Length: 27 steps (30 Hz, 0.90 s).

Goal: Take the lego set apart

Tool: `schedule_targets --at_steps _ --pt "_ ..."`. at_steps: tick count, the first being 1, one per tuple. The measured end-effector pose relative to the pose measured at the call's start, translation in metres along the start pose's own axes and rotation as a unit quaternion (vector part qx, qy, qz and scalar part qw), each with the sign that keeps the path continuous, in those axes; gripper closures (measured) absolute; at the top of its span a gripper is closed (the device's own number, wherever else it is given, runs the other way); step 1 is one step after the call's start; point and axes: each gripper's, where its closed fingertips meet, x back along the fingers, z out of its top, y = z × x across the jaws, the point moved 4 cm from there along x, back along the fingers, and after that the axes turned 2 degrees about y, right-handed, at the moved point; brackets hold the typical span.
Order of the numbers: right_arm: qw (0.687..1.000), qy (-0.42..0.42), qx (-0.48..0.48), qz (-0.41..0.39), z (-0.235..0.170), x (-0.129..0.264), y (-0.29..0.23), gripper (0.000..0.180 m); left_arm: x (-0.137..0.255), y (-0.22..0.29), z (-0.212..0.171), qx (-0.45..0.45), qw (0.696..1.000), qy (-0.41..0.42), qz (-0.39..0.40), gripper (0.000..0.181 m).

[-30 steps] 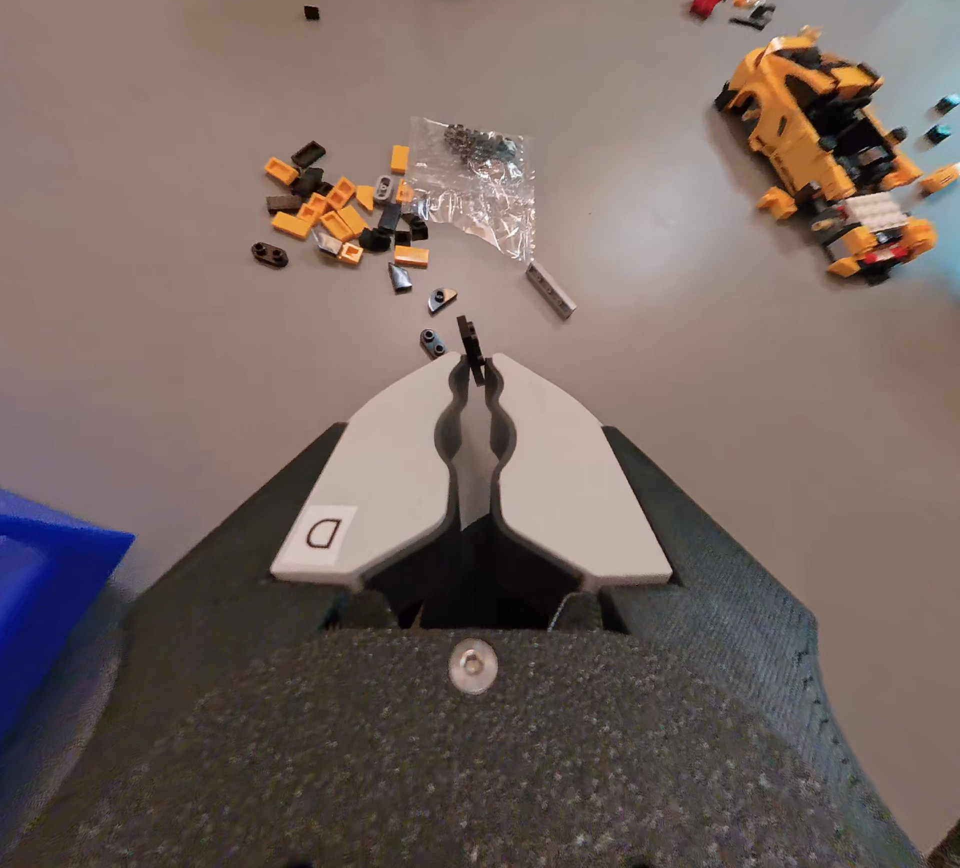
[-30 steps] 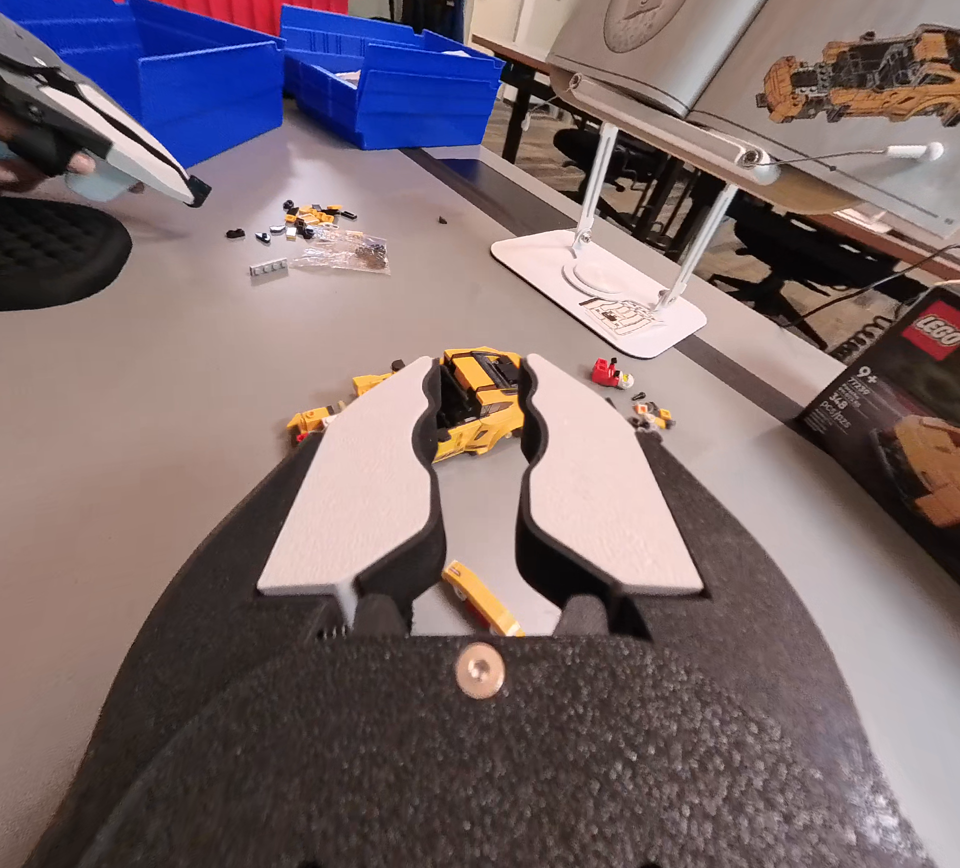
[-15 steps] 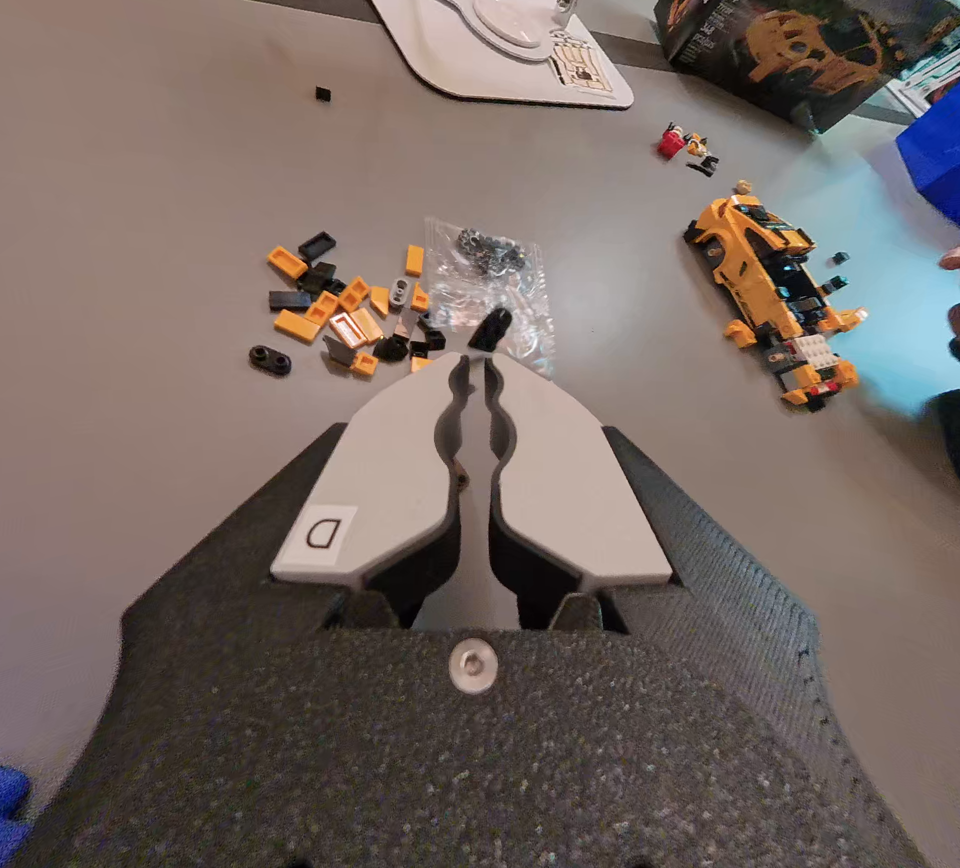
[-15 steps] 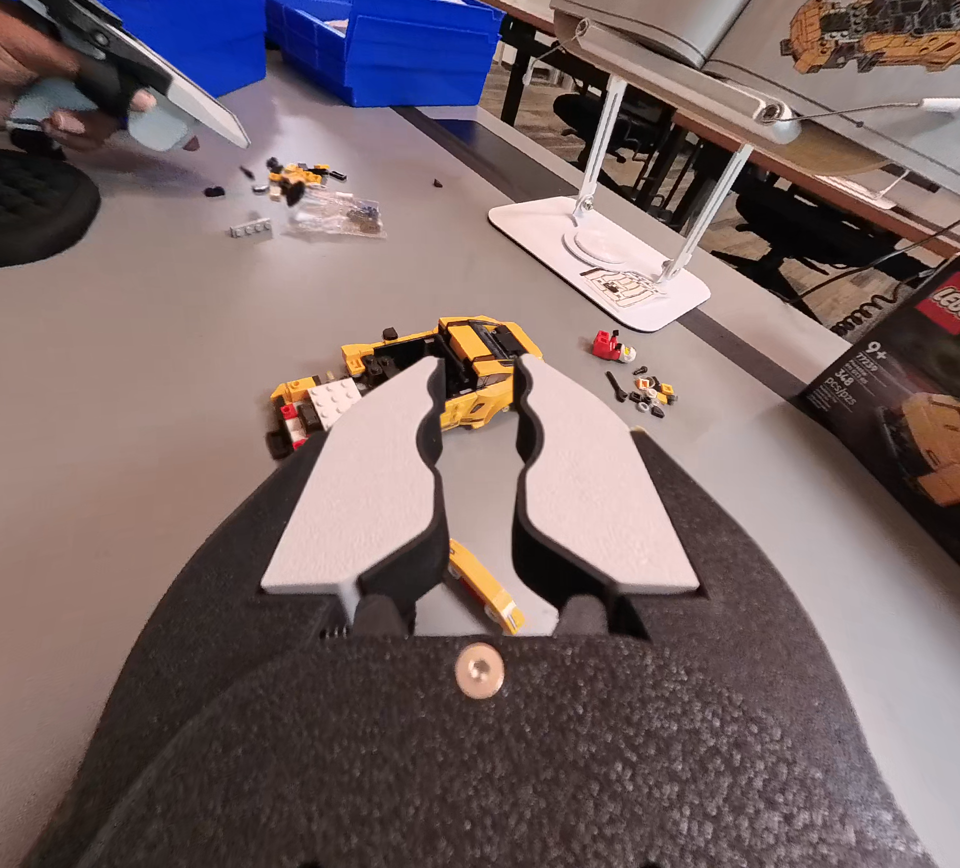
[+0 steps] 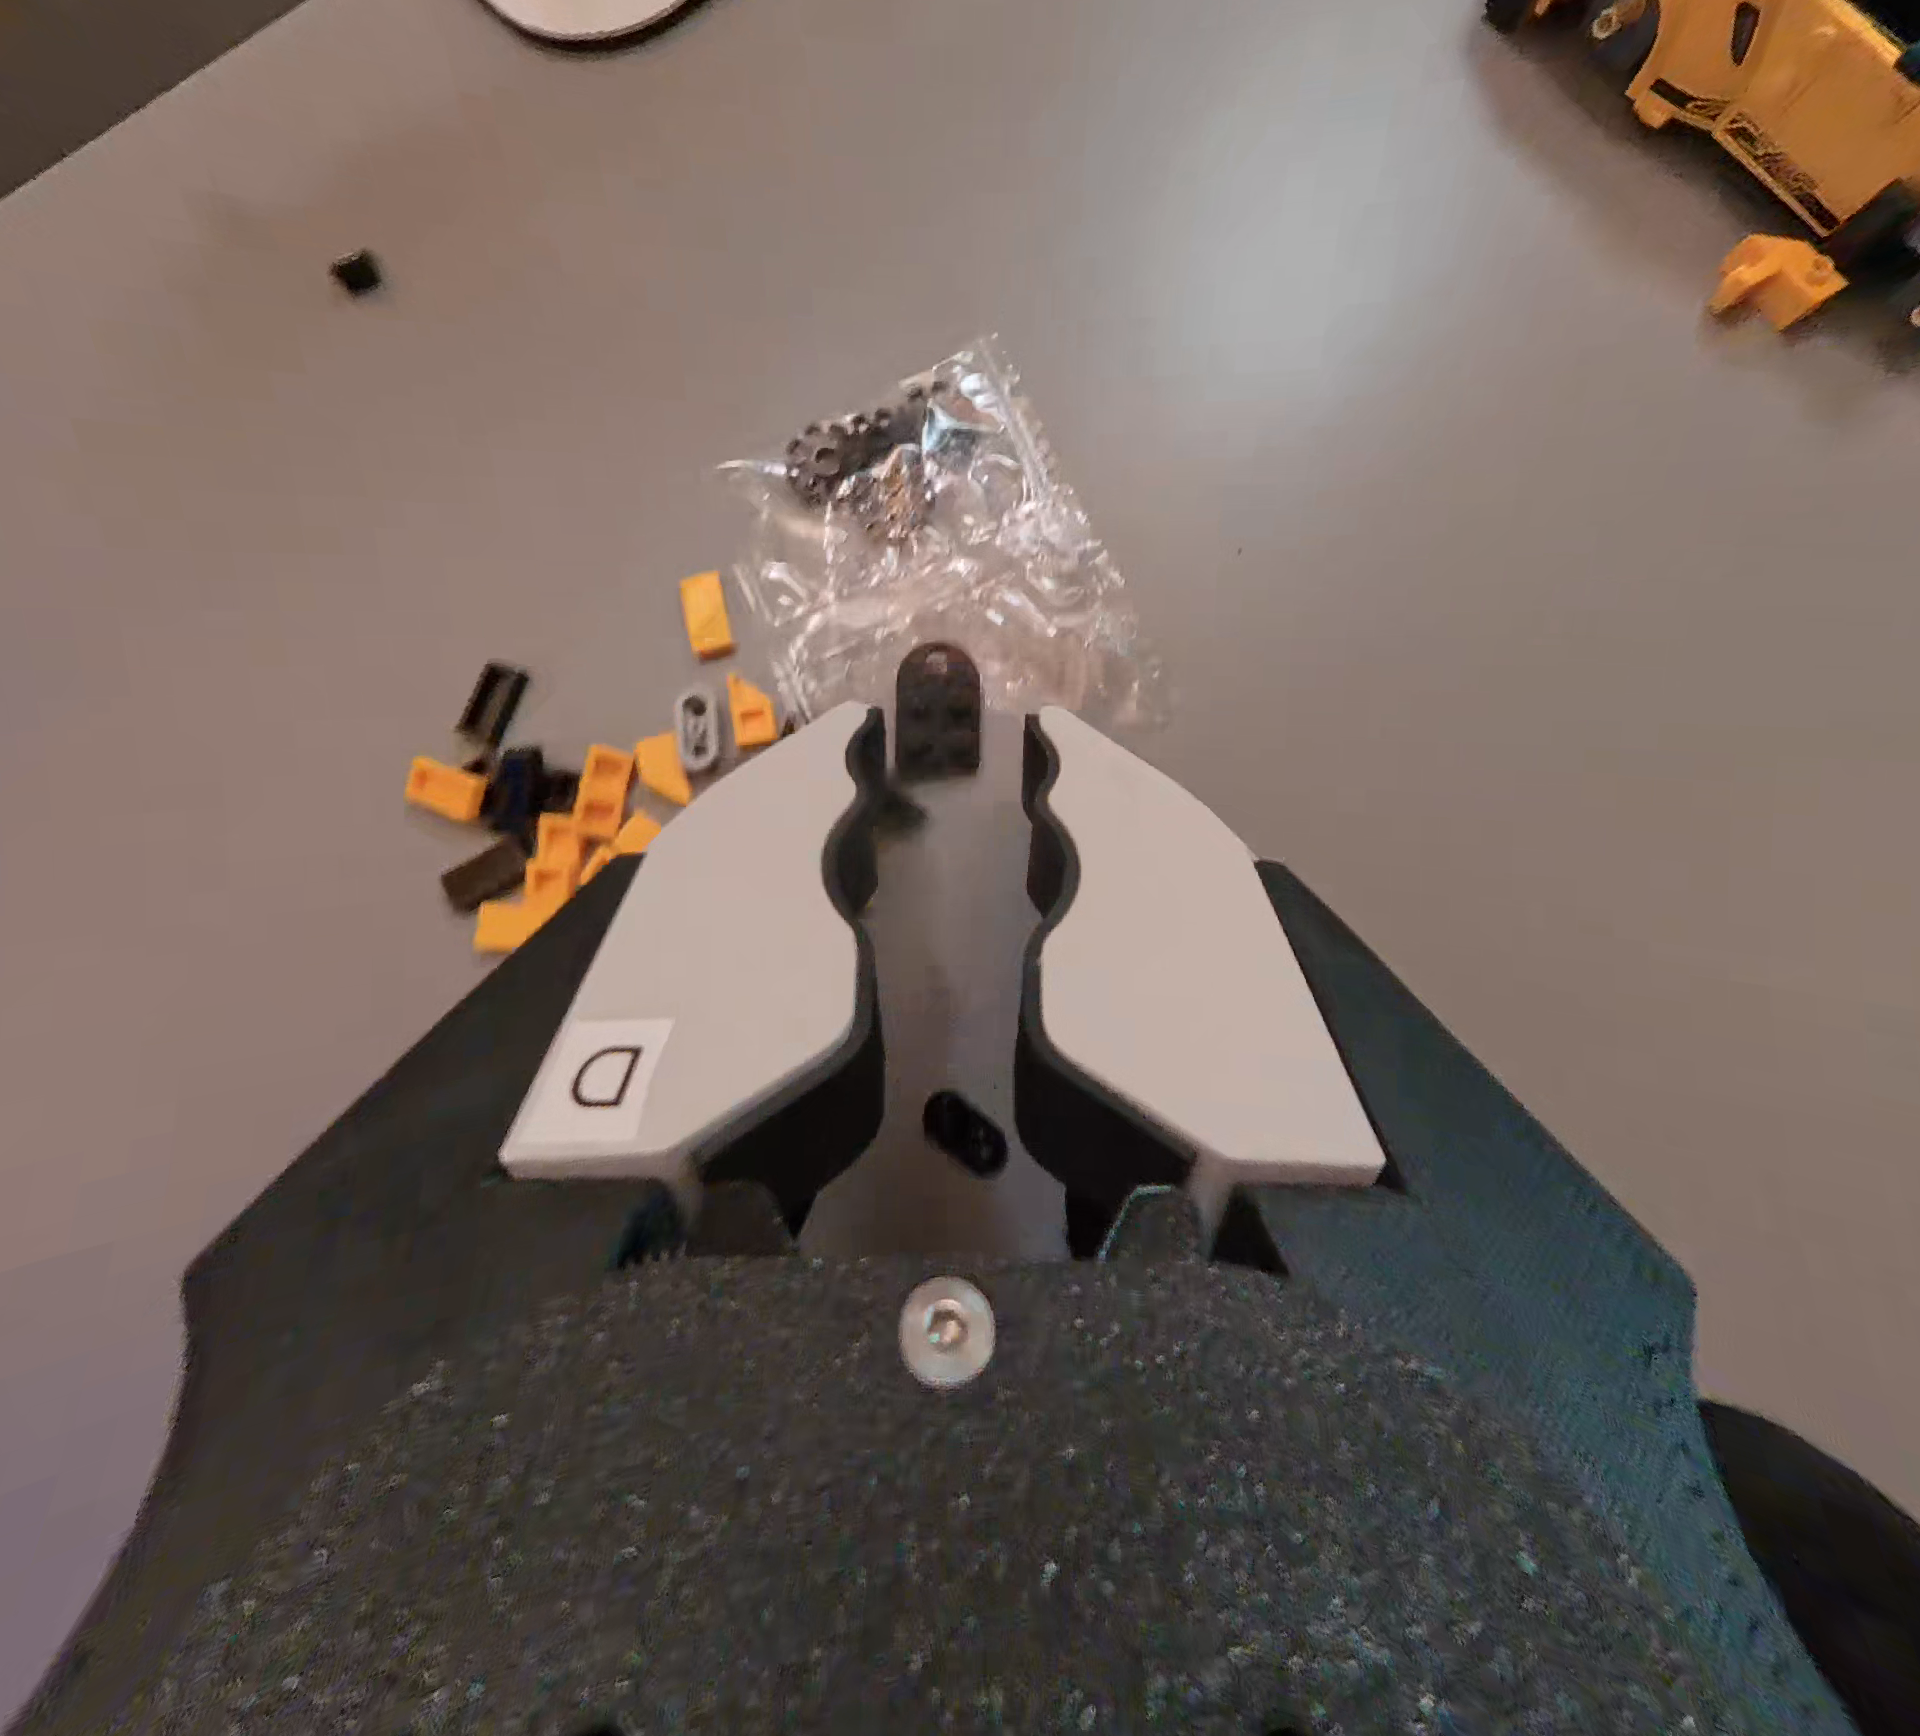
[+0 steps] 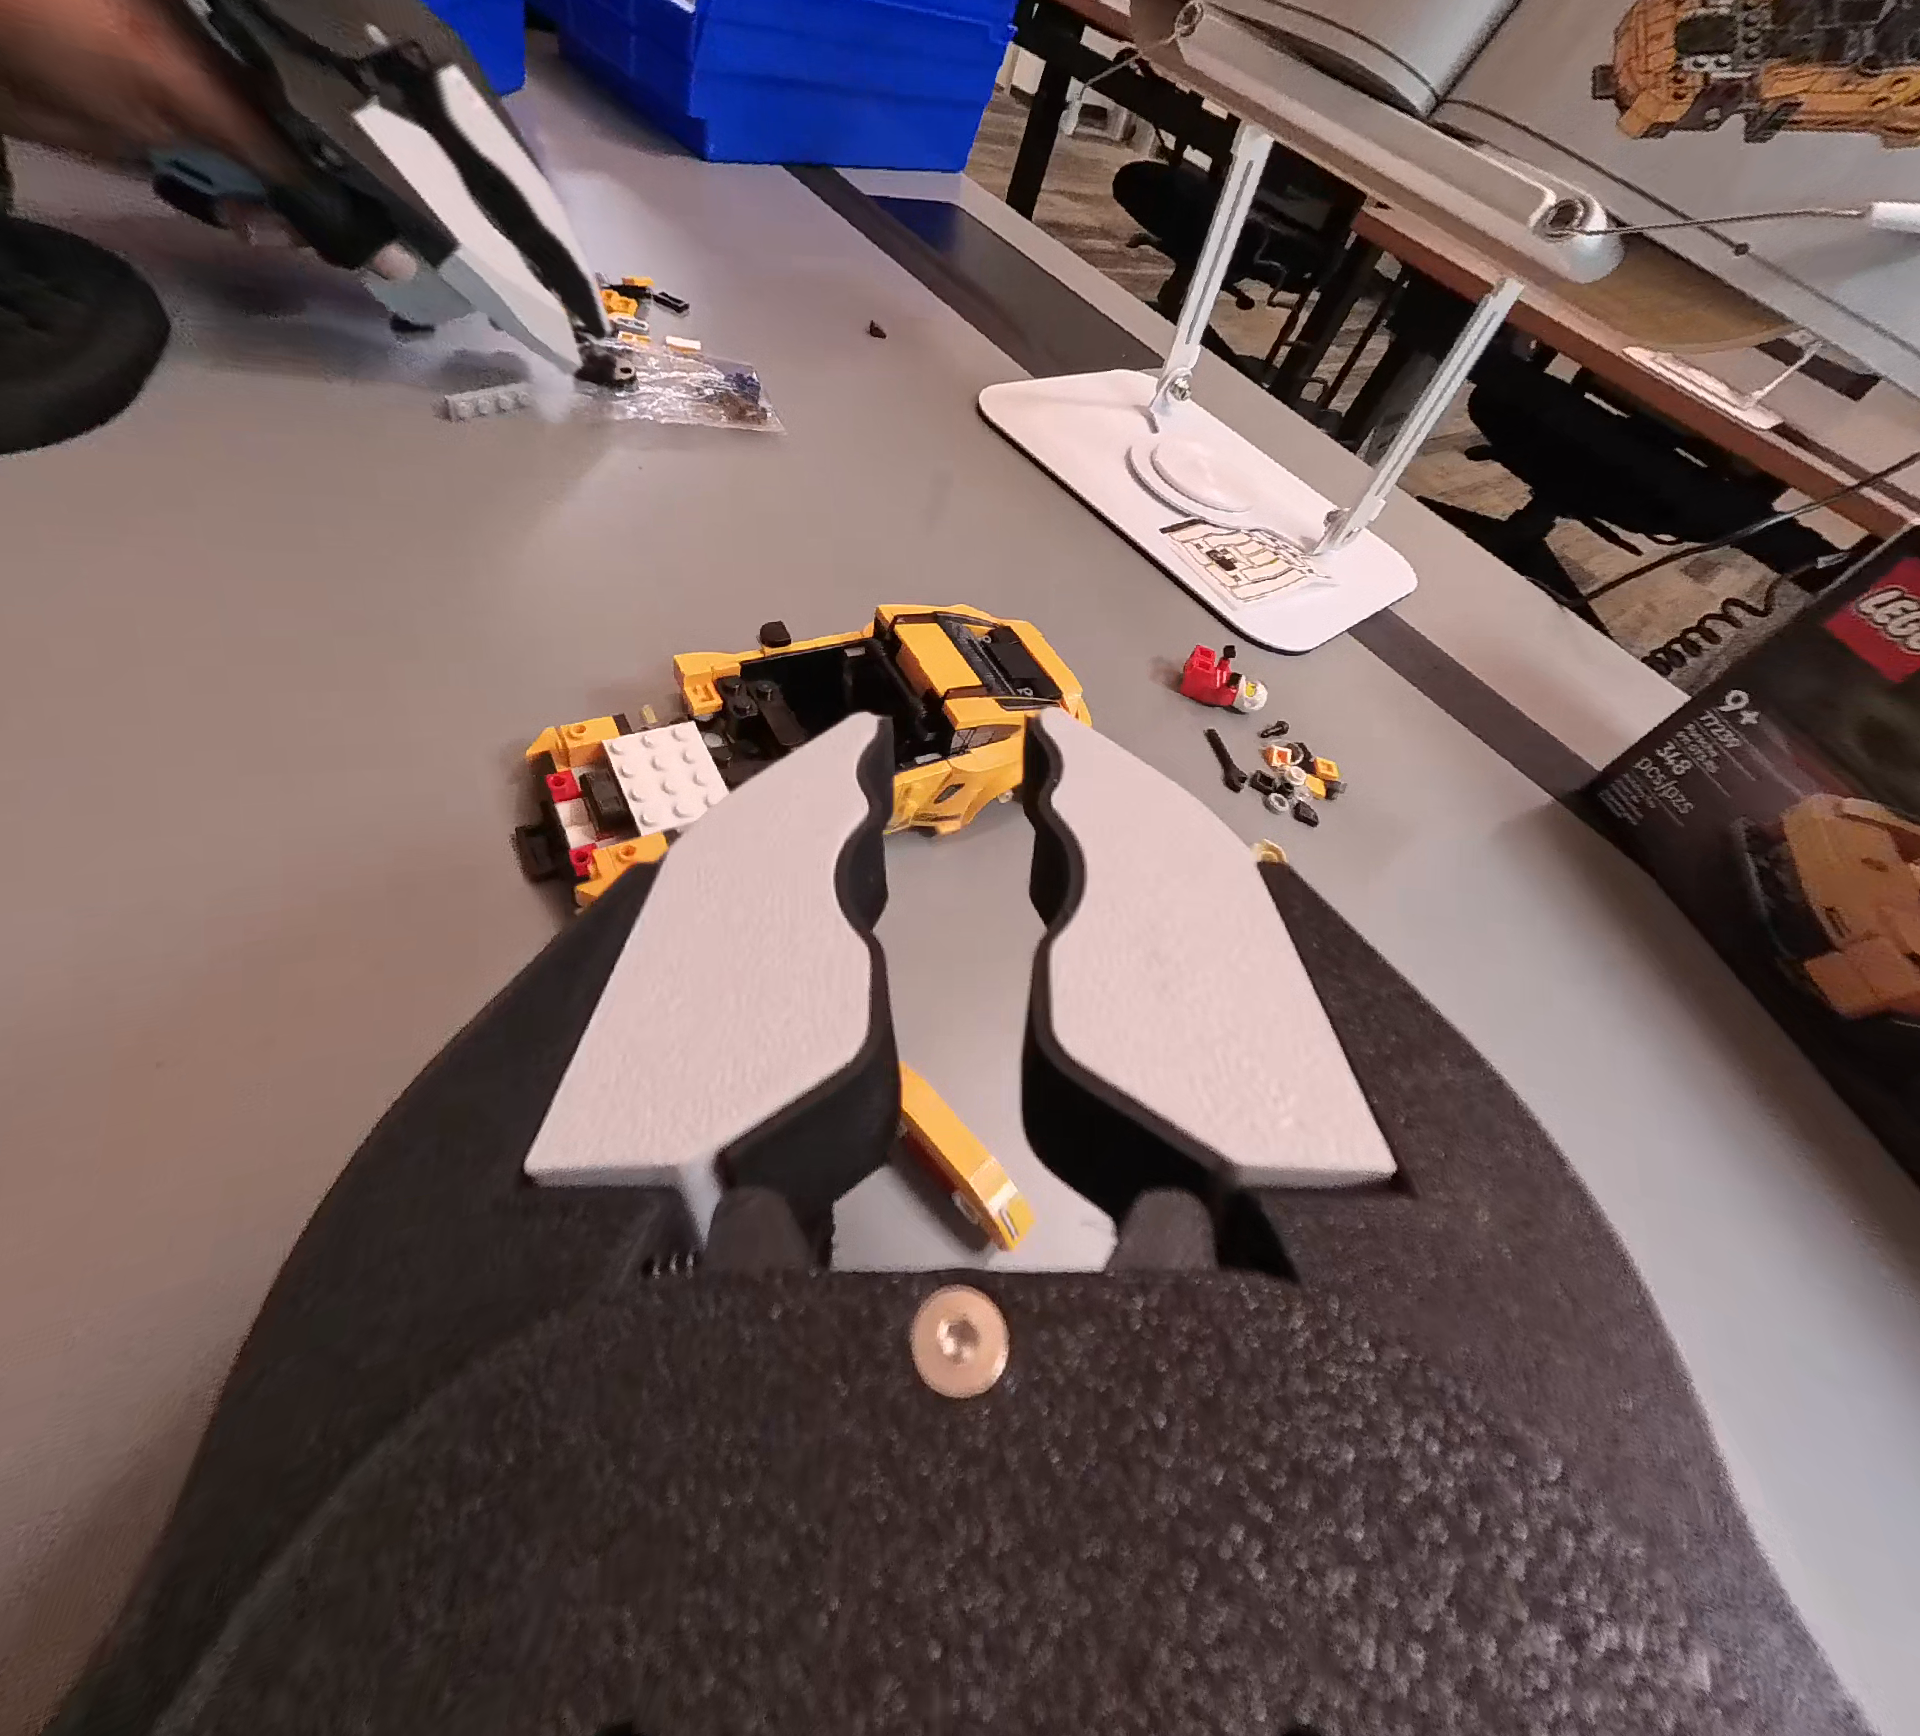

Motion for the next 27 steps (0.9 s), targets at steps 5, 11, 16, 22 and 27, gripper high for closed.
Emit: schedule_targets --at_steps 5,11,16,22,27 --pt "1.000 -0.001 0.004 -0.004 0.000 0.002 0.003 0.157 -0.014 0.002 0.003 -0.015 0.999 -0.043 -0.021 0.164" --pt "1.000 0.008 0.003 -0.010 0.002 0.004 0.005 0.157 0.026 0.002 0.016 -0.024 0.999 -0.003 0.040 0.164" --pt "0.997 0.030 -0.022 -0.070 0.012 0.014 0.023 0.156 0.141 -0.035 0.013 0.019 0.972 0.049 0.230 0.165" --pt "0.993 0.051 -0.028 -0.107 0.022 0.024 0.036 0.156 0.194 -0.096 -0.076 0.168 0.942 -0.062 0.283 0.164" --pt "0.989 0.056 -0.007 -0.137 0.029 0.036 0.039 0.157 0.185 -0.098 -0.094 0.177 0.942 -0.060 0.277 0.144"
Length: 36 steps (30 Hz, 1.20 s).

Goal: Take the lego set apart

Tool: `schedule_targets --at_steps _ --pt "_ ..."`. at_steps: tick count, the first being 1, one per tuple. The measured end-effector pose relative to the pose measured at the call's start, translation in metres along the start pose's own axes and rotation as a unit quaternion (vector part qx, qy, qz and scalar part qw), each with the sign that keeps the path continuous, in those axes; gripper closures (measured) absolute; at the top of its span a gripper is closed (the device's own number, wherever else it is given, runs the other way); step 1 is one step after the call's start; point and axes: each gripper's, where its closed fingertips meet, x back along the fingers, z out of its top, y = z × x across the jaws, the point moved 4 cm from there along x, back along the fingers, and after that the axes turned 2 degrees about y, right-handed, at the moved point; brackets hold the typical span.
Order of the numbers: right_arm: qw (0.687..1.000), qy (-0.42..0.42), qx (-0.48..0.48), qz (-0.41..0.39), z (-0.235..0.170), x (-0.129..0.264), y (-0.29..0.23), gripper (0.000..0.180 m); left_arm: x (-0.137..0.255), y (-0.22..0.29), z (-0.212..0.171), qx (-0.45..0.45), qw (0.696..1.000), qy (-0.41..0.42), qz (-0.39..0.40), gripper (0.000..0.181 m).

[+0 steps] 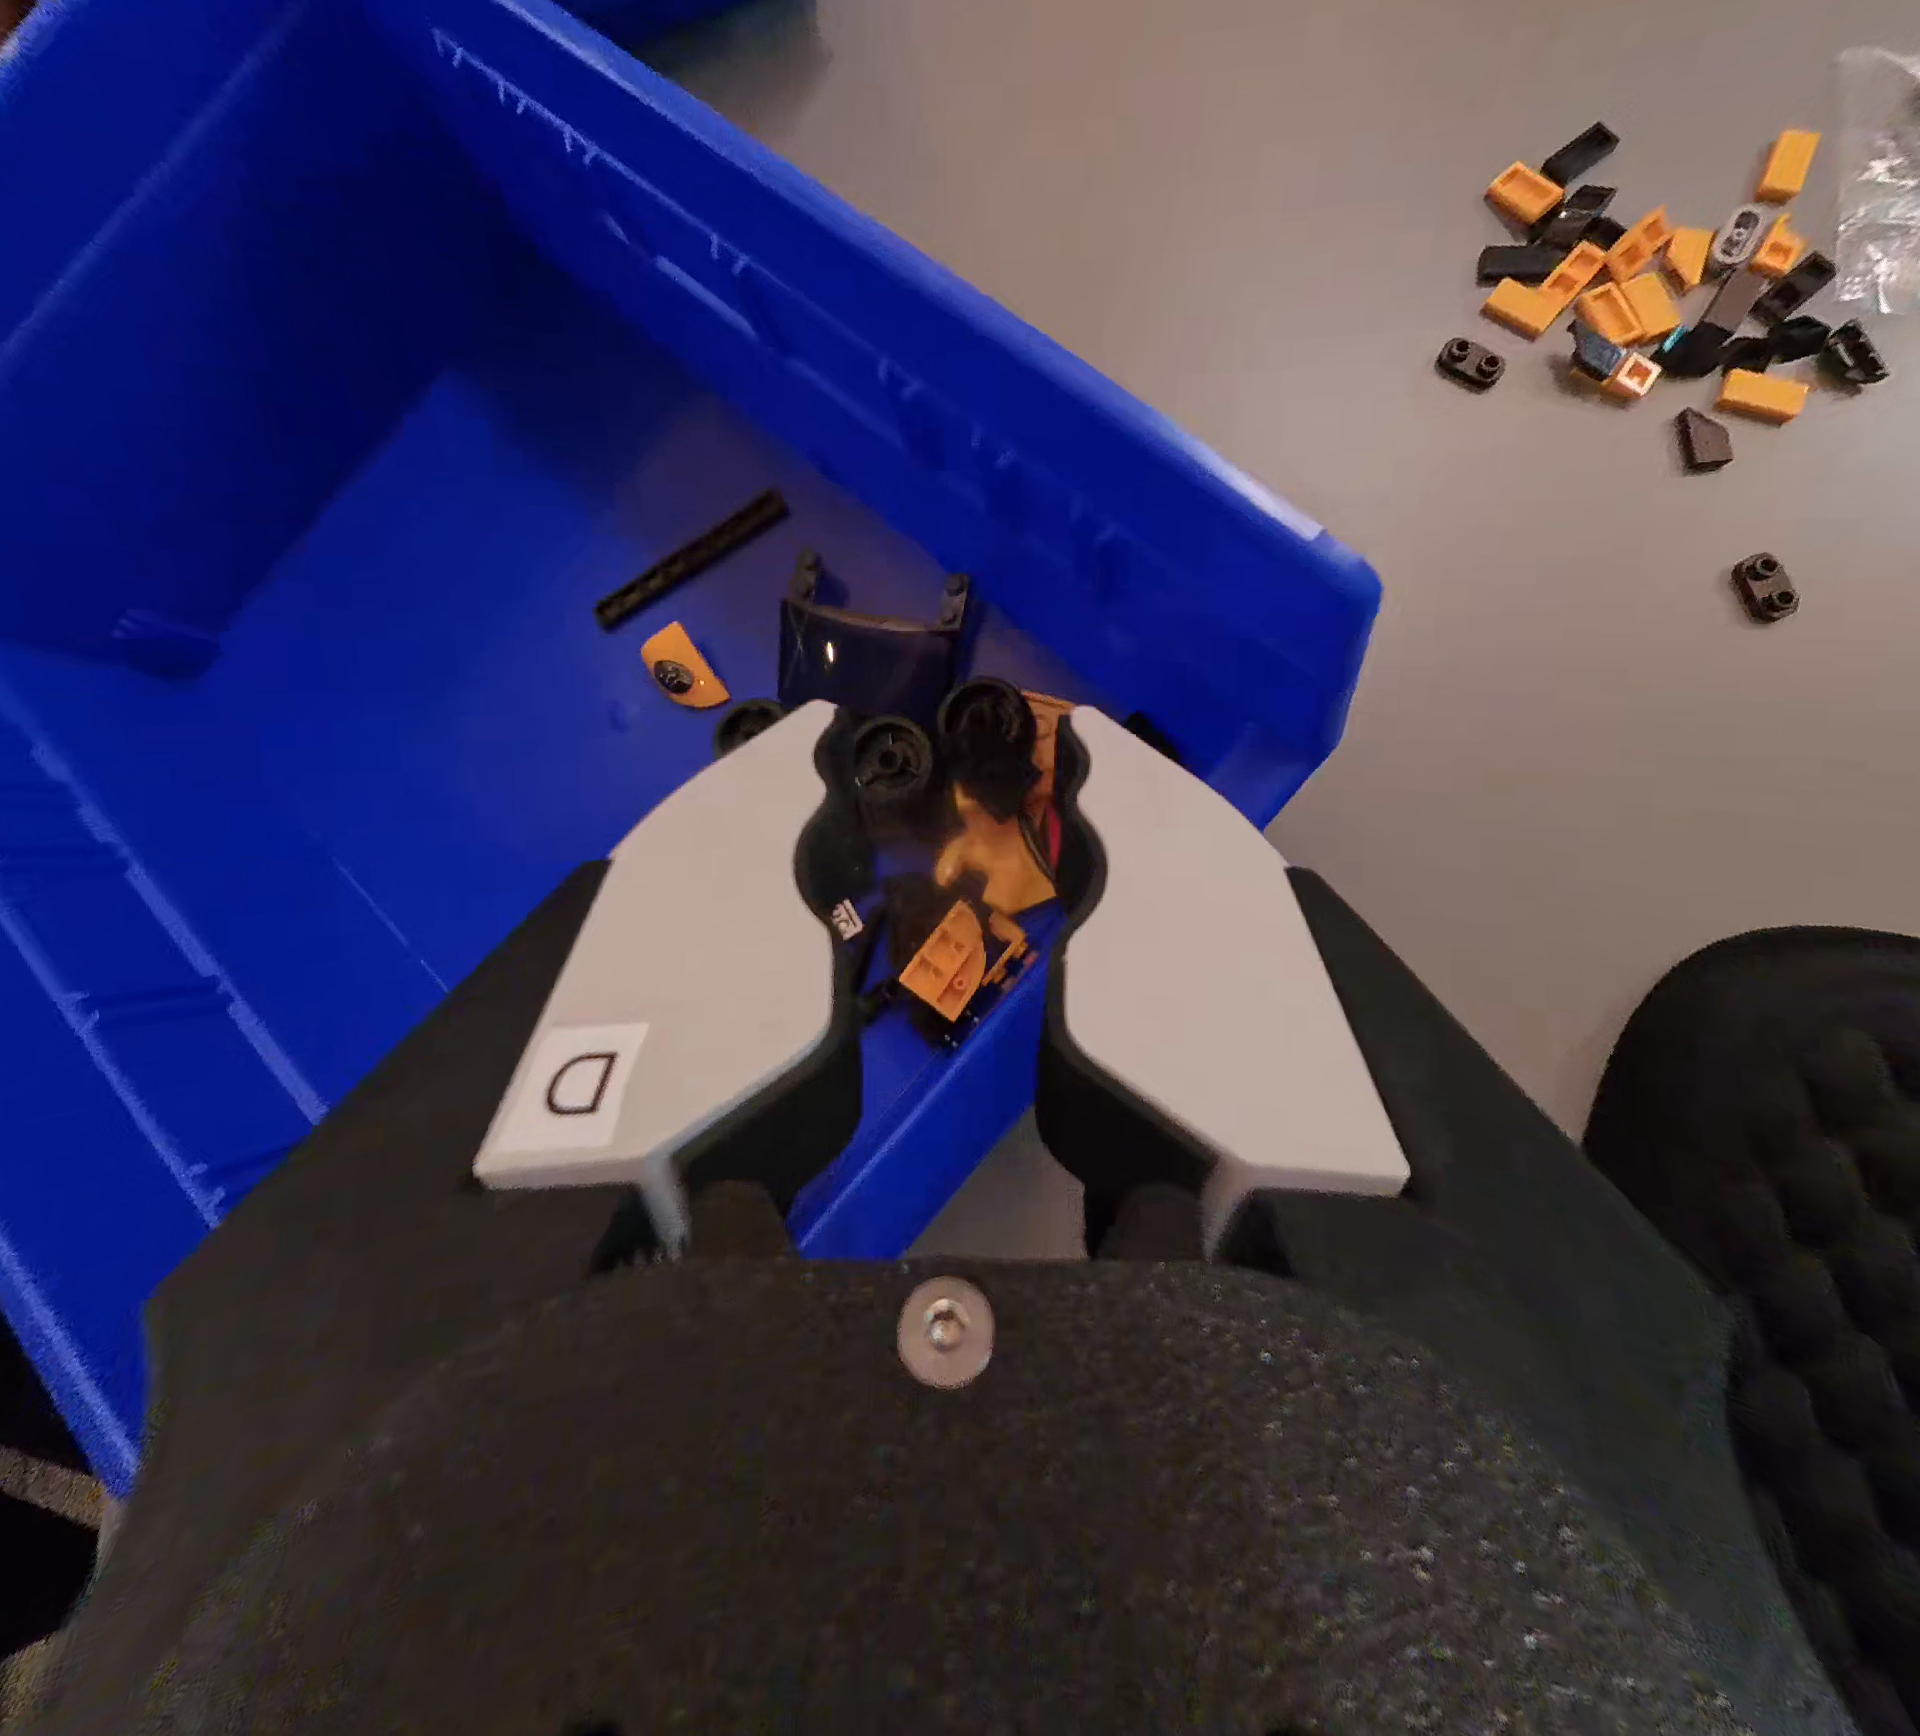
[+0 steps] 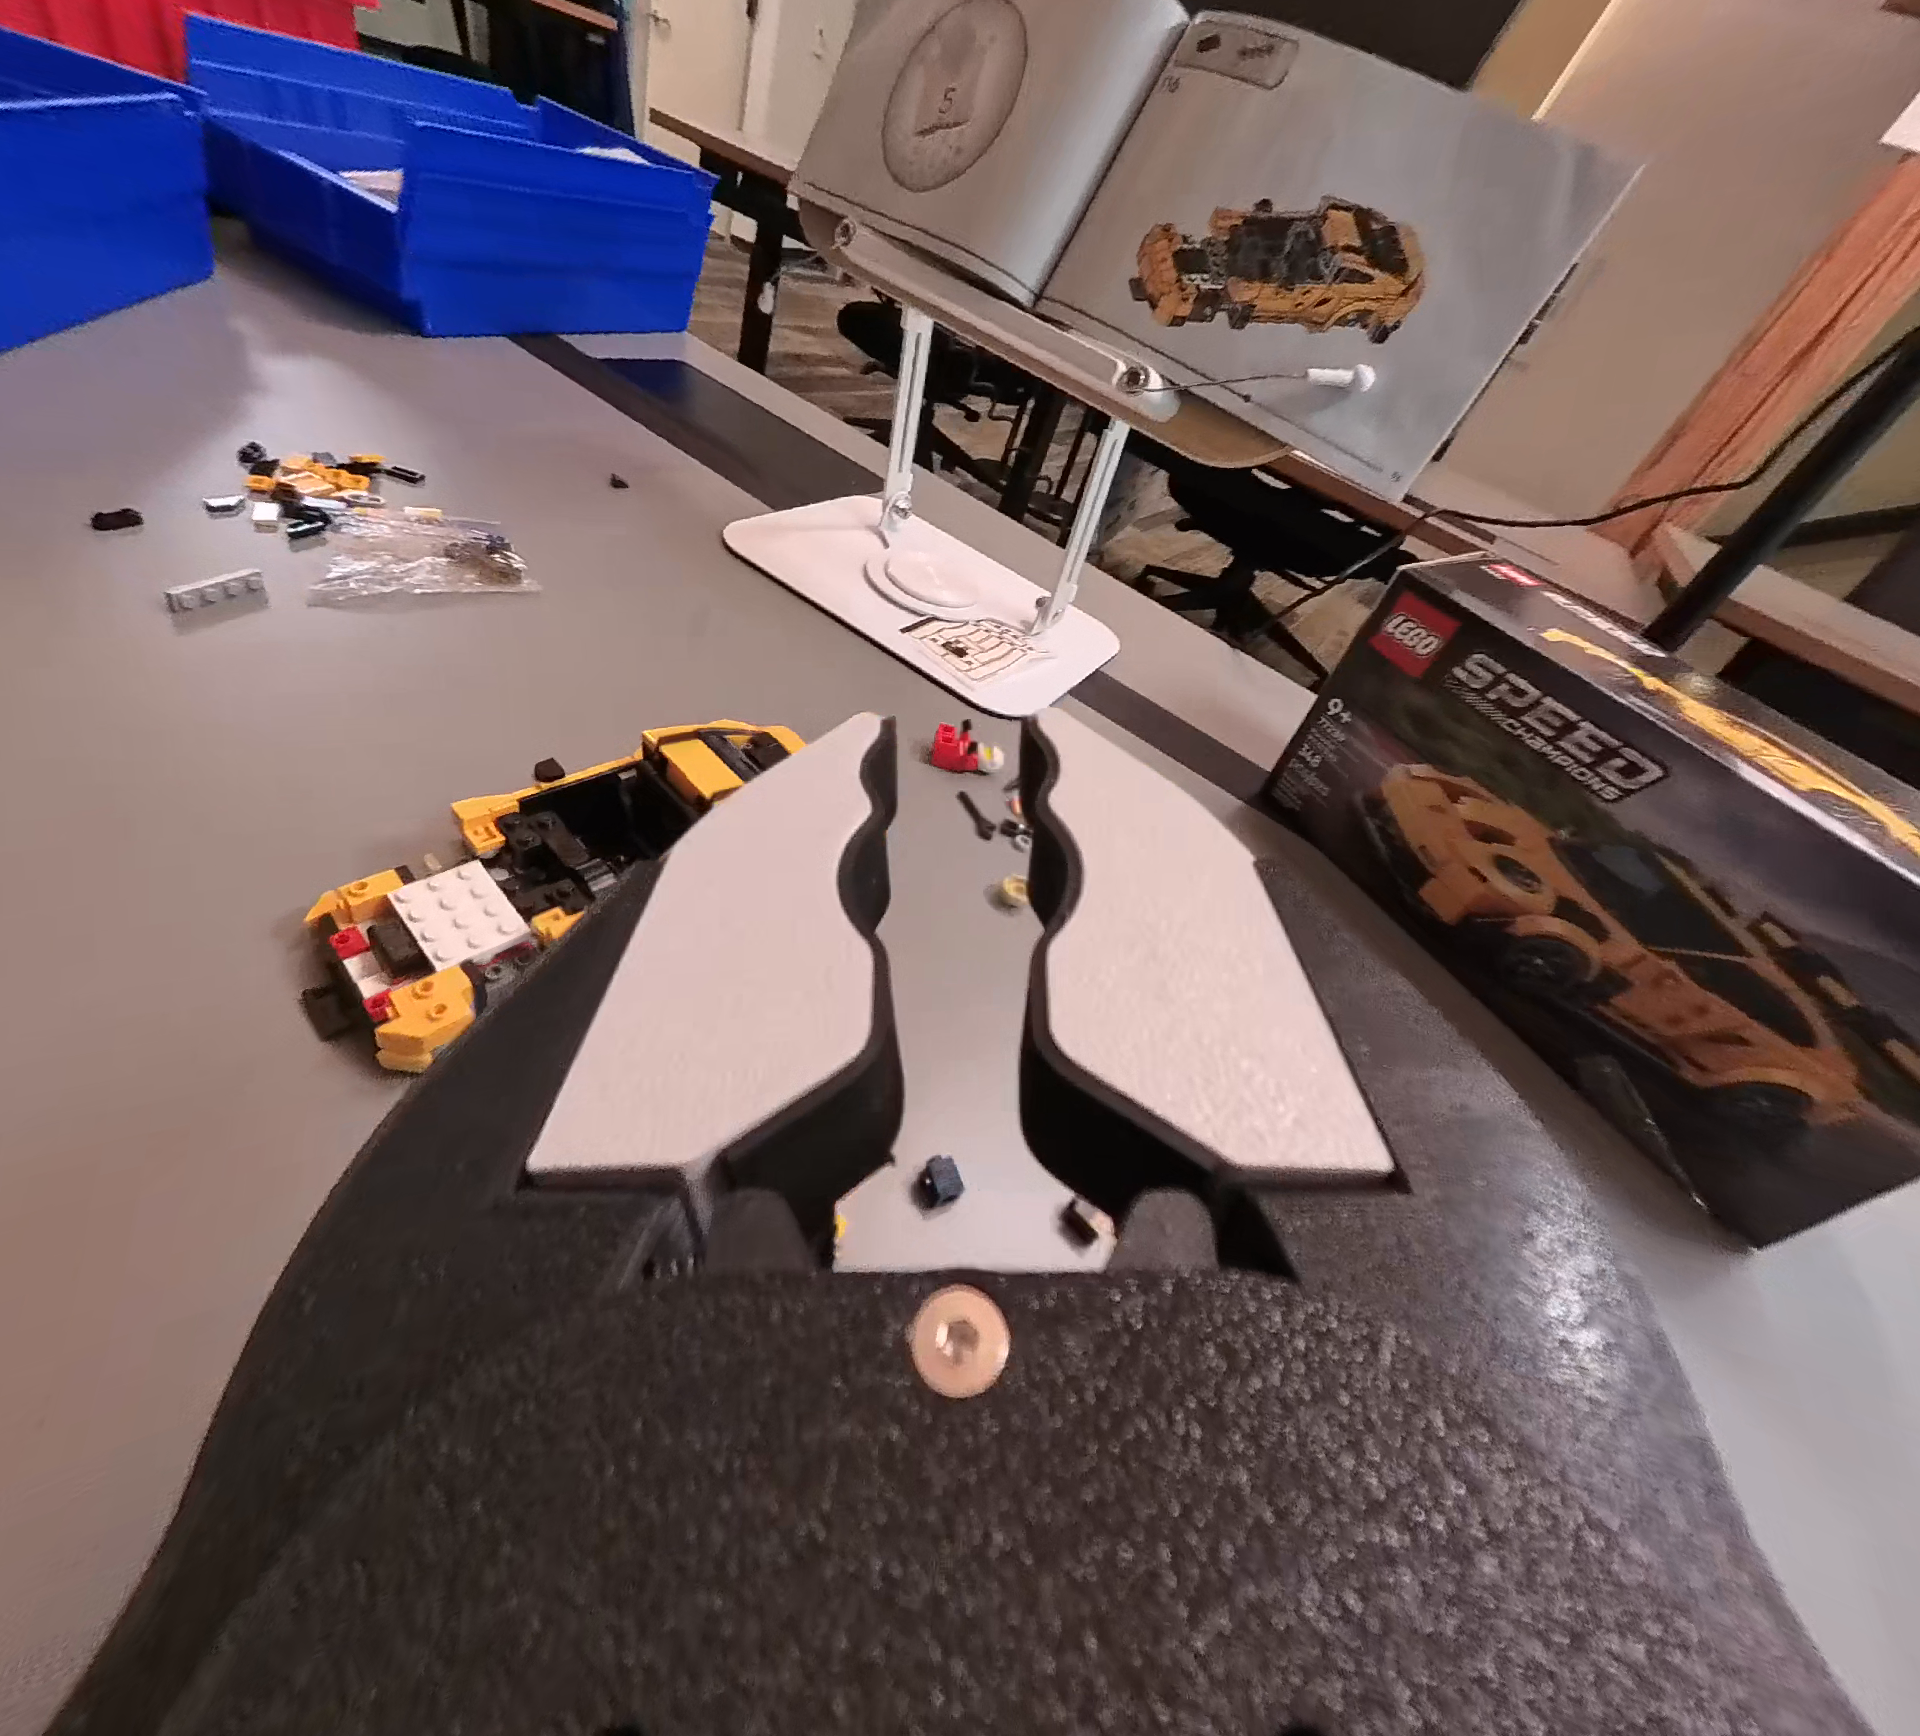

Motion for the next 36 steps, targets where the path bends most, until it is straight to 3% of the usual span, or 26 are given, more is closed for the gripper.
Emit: schedule_targets --at_steps 4,8,13,20,27,31,34,36 --pt "1.000 0.001 -0.002 -0.018 0.000 0.008 0.005 0.158 0.006 0.002 0.008 0.002 0.999 0.031 0.004 0.141" --pt "0.999 0.008 -0.019 -0.041 -0.002 0.014 0.014 0.157 0.027 0.024 0.034 0.000 0.991 0.133 -0.034 0.155" --pt "0.993 0.033 -0.082 -0.073 -0.004 0.019 0.032 0.148 0.046 0.088 0.077 -0.011 0.945 0.296 -0.141 0.181" --pt "0.992 0.038 -0.080 -0.090 -0.011 0.018 0.033 0.151 0.048 0.171 0.121 -0.048 0.872 0.443 -0.202 0.181" --pt "0.996 0.022 -0.052 -0.067 -0.015 0.009 0.018 0.152 0.043 0.207 0.136 -0.032 0.823 0.504 -0.258 0.181" --pt "0.997 0.016 -0.050 -0.064 -0.018 0.008 0.017 0.154 0.053 0.199 0.143 0.079 0.789 0.535 -0.290 0.181" --pt "0.997 0.010 -0.048 -0.063 -0.020 0.006 0.016 0.156 0.048 0.192 0.151 0.236 0.750 0.484 -0.385 0.181" --pt "0.997 0.005 -0.046 -0.060 -0.021 0.005 0.015 0.156 0.039 0.193 0.157 0.293 0.712 0.439 -0.463 0.181"
